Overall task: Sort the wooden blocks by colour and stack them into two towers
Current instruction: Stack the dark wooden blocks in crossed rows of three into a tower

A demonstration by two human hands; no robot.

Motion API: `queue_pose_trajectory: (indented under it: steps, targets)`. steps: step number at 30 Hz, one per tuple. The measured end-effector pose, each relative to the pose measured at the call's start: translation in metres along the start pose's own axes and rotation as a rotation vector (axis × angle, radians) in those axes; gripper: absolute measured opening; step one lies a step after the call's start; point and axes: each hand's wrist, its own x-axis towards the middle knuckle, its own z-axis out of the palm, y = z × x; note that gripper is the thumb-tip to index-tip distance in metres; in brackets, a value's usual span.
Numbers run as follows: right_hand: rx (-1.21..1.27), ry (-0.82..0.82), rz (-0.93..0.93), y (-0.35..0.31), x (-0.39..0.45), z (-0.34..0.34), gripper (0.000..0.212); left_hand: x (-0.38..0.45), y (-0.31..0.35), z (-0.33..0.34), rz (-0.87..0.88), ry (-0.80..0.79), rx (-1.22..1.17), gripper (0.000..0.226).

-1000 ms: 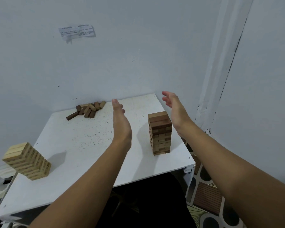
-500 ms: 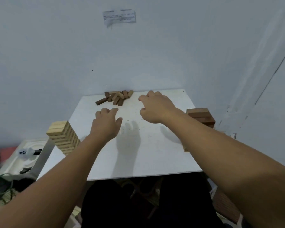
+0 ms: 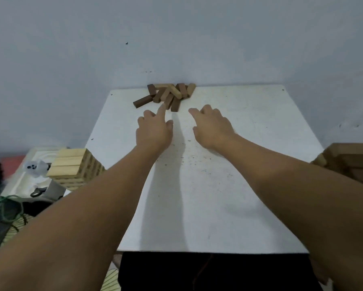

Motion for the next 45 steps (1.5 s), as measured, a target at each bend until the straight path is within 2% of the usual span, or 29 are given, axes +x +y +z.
queue_pose_trajectory:
  steps: [9,13,16,19,22,24,37,45]
  targets:
    - [0.122,0.052,0.110,0.016,0.105,0.014,0.069,0.079,0.013,0.033,-0.019,0.036,-0.110,0.043]
    - [0.099,-0.030,0.112,0.026,0.127,0.020,0.080,0.078,0.011,0.052,-0.035,0.095,-0.038,0.040]
    - [0.087,-0.052,0.035,0.028,0.134,0.028,0.074,0.076,0.009,0.060,-0.035,0.171,-0.070,0.038]
    - [0.061,0.058,0.000,0.026,0.133,0.036,0.064,0.071,0.007,0.062,-0.038,0.253,-0.140,0.034]
    - [0.026,0.215,-0.018,0.025,0.119,0.042,0.046,0.067,0.008,0.060,-0.041,0.267,-0.171,0.030]
    - [0.023,0.263,-0.024,0.026,0.108,0.042,0.039,0.064,0.010,0.055,-0.046,0.238,-0.172,0.031]
    - [0.129,0.291,0.091,0.007,-0.014,0.047,0.028,-0.026,0.014,0.025,-0.040,0.037,-0.068,0.031]
    - [0.189,0.350,0.118,-0.001,-0.114,0.054,0.021,-0.112,0.011,0.023,-0.021,0.010,-0.120,0.027]
